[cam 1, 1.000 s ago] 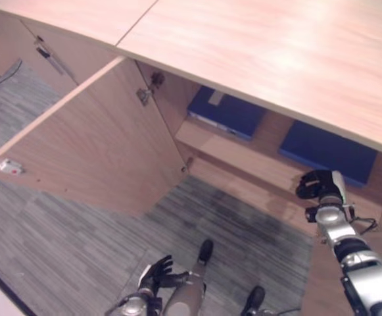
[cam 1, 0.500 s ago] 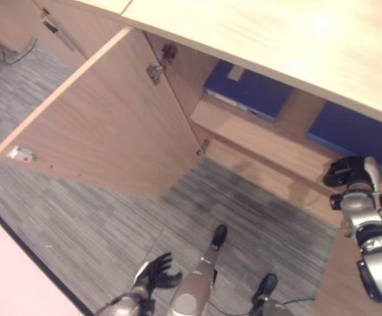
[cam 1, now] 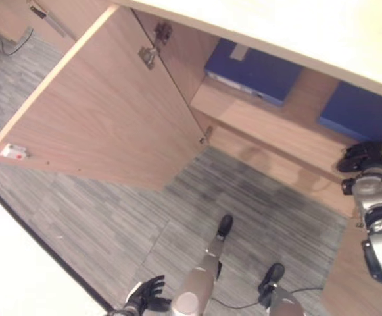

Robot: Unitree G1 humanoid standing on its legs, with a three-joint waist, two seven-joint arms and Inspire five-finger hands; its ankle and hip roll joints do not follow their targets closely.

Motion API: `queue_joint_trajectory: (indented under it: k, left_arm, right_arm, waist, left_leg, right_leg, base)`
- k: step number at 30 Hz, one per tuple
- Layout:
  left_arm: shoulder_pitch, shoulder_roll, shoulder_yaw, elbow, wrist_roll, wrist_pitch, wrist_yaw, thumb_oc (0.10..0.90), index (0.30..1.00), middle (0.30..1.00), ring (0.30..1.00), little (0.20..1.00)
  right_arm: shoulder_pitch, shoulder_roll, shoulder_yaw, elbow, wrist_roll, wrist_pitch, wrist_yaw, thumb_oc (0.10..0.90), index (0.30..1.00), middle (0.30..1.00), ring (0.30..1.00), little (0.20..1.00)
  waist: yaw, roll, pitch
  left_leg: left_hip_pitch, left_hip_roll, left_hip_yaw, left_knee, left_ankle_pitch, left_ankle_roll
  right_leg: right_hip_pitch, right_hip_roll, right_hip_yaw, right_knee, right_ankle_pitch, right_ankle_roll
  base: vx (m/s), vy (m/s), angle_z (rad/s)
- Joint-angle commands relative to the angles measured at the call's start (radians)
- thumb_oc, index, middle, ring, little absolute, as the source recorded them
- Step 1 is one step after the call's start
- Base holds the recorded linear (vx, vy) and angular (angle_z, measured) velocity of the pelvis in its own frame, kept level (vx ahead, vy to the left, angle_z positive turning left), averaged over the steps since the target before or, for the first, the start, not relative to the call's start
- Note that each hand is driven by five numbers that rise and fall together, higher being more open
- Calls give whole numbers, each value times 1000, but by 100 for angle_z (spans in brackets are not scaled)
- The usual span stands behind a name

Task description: Put the empty folder in the office cabinet

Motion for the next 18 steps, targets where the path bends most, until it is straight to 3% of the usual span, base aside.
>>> queue_joint_trajectory:
  k: [1,9,12,13,14,18]
  left_arm:
    - [12,61,-37,9,-35,-6,-10,800,900,900,900,900]
    - [27,96,-53,-35,-49,-11,-22,800,900,900,900,900]
    - [39,120,-53,-58,-71,-15,-27,800,900,900,900,900]
    - [38,121,-53,-59,-71,-16,-27,800,900,900,900,900]
    - [40,123,-55,-64,-74,-16,-29,800,900,900,900,900]
    - [54,145,-54,-95,-88,-20,-34,800,900,900,900,900]
  right_arm:
    - [-117,-161,85,-67,32,-46,-40,400,300,300,300,300]
    - [-274,-223,174,-46,48,-45,-42,400,300,300,300,300]
    - [-369,-260,223,-38,66,-43,-43,400,300,300,300,300]
    - [-373,-260,224,-36,67,-43,-43,400,300,300,300,300]
    - [-389,-269,233,-36,73,-44,-44,400,300,300,300,300]
    - [-457,-287,263,-46,105,-50,-54,400,300,300,300,300]
  waist:
    - [18,-9,-14]
    - [32,-3,-16]
    - [35,-12,-25]
    - [39,-5,-19]
    - [35,-12,-26]
    - [38,-12,-29]
  left_leg:
    - [107,31,29,6,-180,-19]
    - [82,30,26,1,-172,-22]
    - [85,28,19,-5,-196,-30]
    - [73,27,21,-3,-169,-27]
    - [83,27,17,-5,-197,-33]
    - [73,26,8,-7,-193,-37]
  right_leg:
    - [-109,-25,36,9,59,-4]
    - [-157,-30,44,31,59,-2]
    - [-163,-27,54,43,16,3]
    - [-172,-29,41,39,52,-4]
    - [-167,-29,53,48,11,1]
    - [-180,-27,54,50,10,-1]
  base:
    - [0,0,0]
    - [2,-4,-1]
    - [78,-64,1]
    - [6,-21,11]
    - [10,-28,13]
    - [31,-31,8]
